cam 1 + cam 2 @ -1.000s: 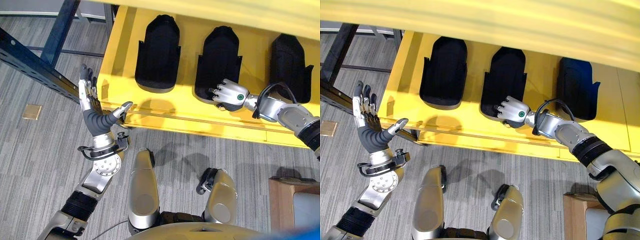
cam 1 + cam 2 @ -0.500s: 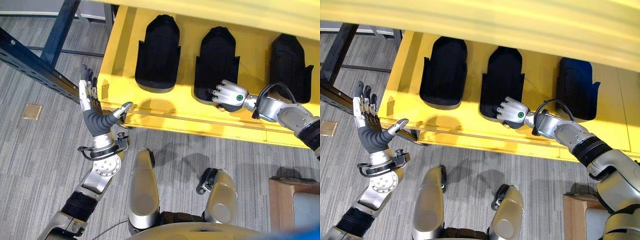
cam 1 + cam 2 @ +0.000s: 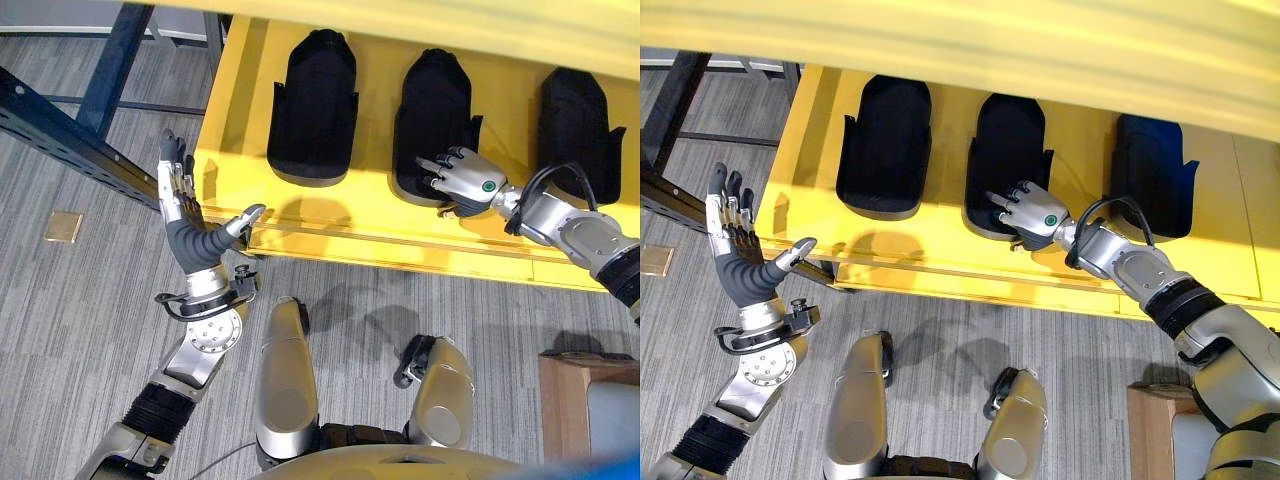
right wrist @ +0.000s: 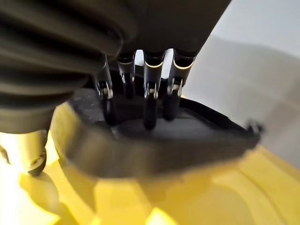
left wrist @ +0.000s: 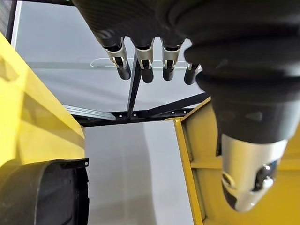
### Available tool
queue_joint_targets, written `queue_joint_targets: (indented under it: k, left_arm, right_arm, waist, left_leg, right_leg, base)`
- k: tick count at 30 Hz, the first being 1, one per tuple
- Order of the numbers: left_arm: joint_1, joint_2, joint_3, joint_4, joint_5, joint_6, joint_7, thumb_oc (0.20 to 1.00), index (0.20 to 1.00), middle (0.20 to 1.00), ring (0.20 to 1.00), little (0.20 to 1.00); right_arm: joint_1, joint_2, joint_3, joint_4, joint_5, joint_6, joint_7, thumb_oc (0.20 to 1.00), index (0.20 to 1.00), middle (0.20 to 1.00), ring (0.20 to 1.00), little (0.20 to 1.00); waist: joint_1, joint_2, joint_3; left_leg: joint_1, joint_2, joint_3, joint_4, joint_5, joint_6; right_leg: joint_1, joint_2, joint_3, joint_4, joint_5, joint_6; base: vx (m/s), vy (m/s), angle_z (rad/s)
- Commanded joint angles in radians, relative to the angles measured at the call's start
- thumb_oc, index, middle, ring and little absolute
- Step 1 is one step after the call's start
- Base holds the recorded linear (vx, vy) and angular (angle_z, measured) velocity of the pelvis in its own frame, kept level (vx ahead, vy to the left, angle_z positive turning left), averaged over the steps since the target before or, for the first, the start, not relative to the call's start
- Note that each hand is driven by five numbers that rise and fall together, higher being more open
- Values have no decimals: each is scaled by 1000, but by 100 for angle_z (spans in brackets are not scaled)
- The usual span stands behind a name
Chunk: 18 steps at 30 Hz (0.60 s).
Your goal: Move parts from the plastic box to the shelf.
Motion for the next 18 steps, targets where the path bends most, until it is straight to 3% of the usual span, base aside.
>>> queue_joint_targets:
  k: [1,2,9,12,14,18]
  left_arm:
    - [15,11,13,-82,43,-38,22,1000,1000,1000,1000,1000]
    - [13,10,16,-89,43,-31,23,1000,1000,1000,1000,1000]
    - [4,8,17,-98,33,-16,22,1000,1000,1000,1000,1000]
    - [0,6,14,-104,33,-6,24,1000,1000,1000,1000,1000]
    - [1,3,9,-104,38,-2,35,1000,1000,1000,1000,1000]
    - [6,-2,17,-112,32,-1,42,1000,1000,1000,1000,1000]
  right_arm:
    - [48,-63,15,26,84,4,34,1000,1000,1000,1000,1000]
    - [60,-61,6,18,144,4,44,1000,1000,1000,1000,1000]
    - [67,-51,-5,-8,128,-7,25,1000,1000,1000,1000,1000]
    - [74,-49,-9,-7,156,11,-59,1000,1000,1000,1000,1000]
    - [91,-40,-43,-20,187,30,-185,1000,1000,1000,1000,1000]
    - [145,-17,-144,-64,230,-29,-250,1000,1000,1000,1000,1000]
  waist:
    - [7,30,-26]
    - [3,31,-26]
    - [-1,36,-26]
    - [-1,37,-26]
    - [-8,39,-26]
    - [-21,47,-26]
  left_leg:
    - [77,86,59,-16,-69,26]
    - [76,86,59,-17,-69,26]
    - [75,79,59,-14,-73,26]
    - [75,78,58,-13,-73,27]
    - [70,79,58,-7,-75,28]
    - [69,74,58,-11,-76,25]
  right_leg:
    - [-32,-15,-33,54,16,-29]
    - [-35,-14,-32,53,16,-29]
    - [-33,-12,-30,53,13,-31]
    - [-31,-11,-33,51,15,-32]
    - [-36,-11,-29,50,19,-30]
    - [-42,-8,-19,46,20,-26]
  base:
    - [0,0,0]
    - [-6,10,-4]
    - [-2,5,-2]
    - [0,0,0]
    - [0,0,0]
    - [-14,39,0]
